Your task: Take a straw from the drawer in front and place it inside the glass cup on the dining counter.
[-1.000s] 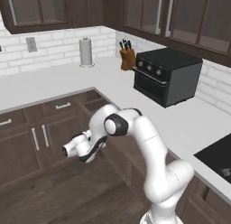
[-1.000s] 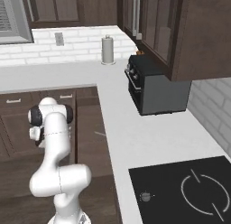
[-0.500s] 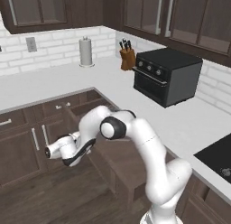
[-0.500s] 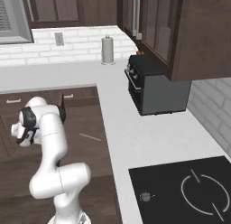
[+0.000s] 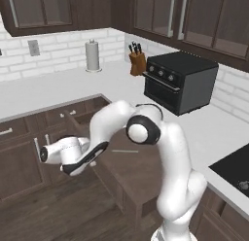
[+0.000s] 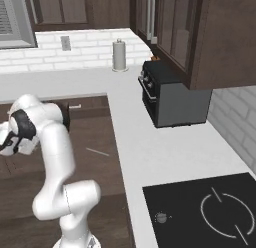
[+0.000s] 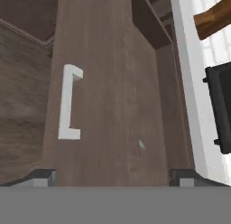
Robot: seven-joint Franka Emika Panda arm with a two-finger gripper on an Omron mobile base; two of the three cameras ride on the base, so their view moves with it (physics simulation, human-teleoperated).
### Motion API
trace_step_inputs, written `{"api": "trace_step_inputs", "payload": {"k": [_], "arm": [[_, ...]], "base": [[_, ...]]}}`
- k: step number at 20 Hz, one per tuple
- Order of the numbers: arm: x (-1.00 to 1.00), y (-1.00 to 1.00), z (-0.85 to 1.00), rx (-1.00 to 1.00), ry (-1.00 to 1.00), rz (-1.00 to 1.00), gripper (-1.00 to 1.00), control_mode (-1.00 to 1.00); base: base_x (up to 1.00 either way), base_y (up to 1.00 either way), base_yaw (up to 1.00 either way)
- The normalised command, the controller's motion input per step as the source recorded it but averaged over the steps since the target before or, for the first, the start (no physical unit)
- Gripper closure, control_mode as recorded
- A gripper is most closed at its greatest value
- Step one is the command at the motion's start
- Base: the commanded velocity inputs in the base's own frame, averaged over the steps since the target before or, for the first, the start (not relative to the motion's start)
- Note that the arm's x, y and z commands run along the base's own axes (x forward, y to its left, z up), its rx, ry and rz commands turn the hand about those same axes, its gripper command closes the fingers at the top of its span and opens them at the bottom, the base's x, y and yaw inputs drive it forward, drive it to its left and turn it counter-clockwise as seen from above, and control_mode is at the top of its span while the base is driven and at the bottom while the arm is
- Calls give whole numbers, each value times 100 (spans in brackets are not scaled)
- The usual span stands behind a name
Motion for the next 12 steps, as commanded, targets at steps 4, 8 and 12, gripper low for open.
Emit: {"api": "trace_step_inputs", "payload": {"k": [4,8,12], "arm": [[-37,-71,100,38,0,0,-100,-100],[2,-100,100,40,10,-1,-100,-100],[28,-99,56,36,25,-1,-100,-100]], "base": [[0,0,0],[0,0,0],[0,0,0]]}}
